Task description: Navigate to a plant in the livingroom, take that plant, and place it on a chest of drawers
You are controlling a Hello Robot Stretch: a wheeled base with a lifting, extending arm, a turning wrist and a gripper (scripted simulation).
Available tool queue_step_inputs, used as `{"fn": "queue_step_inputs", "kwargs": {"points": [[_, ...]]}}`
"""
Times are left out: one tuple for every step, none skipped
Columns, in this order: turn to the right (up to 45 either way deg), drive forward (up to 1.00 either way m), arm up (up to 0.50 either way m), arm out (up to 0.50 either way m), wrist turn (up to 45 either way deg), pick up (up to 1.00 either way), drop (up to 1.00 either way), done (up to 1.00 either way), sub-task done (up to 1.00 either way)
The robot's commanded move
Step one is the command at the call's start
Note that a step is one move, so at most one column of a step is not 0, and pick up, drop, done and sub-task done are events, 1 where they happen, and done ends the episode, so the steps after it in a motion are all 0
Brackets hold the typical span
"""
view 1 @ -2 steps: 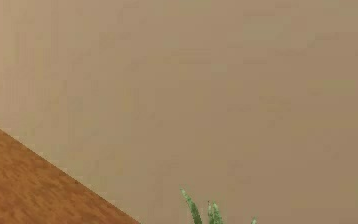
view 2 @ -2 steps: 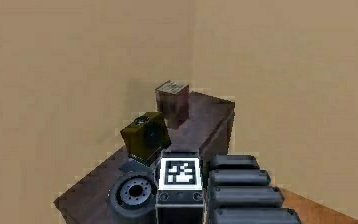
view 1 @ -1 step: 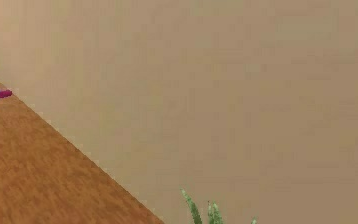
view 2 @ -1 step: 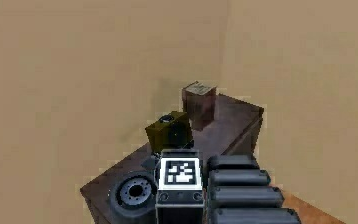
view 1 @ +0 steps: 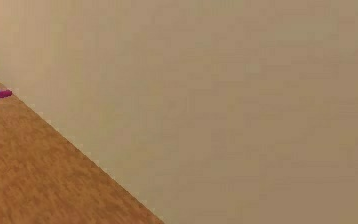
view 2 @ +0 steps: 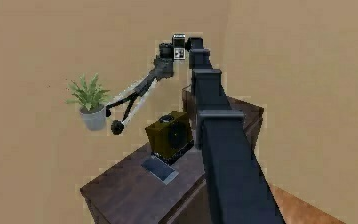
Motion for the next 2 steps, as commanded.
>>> {"fn": "queue_step_inputs", "kwargs": {"points": [[0.0,0.00,0.00,0.00,45.0,0.00,0.00,0.00,0.00],[0.0,0.00,0.00,0.00,45.0,0.00,0.00,0.00,0.00]]}}
